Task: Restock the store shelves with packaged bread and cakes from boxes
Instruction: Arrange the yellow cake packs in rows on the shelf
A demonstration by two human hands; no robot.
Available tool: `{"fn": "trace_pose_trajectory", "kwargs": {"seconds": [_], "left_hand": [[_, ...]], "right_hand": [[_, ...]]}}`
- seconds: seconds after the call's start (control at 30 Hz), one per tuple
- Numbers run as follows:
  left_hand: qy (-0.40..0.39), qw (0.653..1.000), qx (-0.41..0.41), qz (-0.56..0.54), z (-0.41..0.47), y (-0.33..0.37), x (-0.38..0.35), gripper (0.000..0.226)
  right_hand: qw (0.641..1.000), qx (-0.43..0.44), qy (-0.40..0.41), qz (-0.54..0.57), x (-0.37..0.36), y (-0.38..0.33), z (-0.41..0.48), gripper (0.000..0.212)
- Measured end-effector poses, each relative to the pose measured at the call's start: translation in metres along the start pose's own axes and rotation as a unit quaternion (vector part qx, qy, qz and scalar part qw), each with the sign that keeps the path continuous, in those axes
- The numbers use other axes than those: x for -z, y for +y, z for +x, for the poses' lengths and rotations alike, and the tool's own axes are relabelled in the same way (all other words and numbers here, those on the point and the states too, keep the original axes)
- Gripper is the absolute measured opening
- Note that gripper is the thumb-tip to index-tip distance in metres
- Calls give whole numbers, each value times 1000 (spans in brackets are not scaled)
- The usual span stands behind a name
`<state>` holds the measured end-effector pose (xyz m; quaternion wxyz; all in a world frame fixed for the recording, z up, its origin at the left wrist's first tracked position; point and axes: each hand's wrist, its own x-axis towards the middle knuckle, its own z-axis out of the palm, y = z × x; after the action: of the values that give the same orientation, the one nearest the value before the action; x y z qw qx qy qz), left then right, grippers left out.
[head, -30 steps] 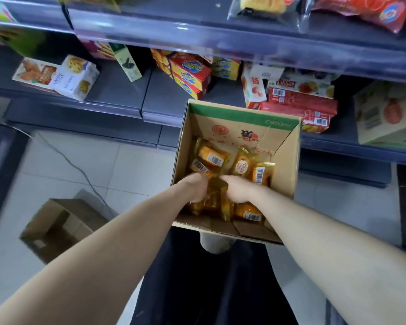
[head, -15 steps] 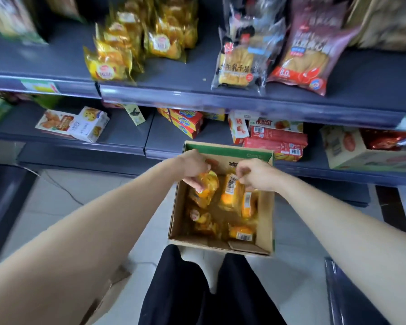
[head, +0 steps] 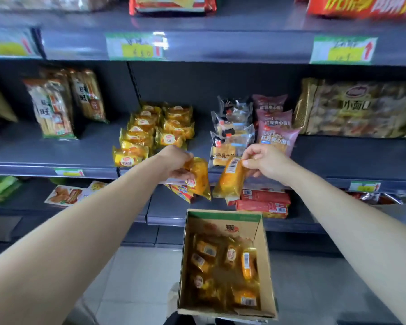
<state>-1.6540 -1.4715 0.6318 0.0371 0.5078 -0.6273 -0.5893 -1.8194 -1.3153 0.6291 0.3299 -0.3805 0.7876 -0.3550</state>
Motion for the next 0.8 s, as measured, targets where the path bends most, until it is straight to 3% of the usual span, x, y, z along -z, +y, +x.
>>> {"fn": "trace_pose_trajectory", "kwargs": {"seconds": [0.1,0.3,0.6,0.73,0.8], "left_hand": [[21,999,-10,-29,2,11,24,18],[62,987,-9,-145,20,18,66,25],[54,967,5,-248,33,13,116,18],[37,958,10,-283,43,9,130,22],[18,955,0,-295,47,7,136,22]], "right_hand": [[998,21,53,-22,3,-26,14,5],[987,-14,125,-97,-8,-67,61,25],[979,-40,131,-152,-43,-94,103,27],[983,-54,125,-125,-53,-97,116,28],[988,-90,119,-40,-56,-100,123,25]]}}
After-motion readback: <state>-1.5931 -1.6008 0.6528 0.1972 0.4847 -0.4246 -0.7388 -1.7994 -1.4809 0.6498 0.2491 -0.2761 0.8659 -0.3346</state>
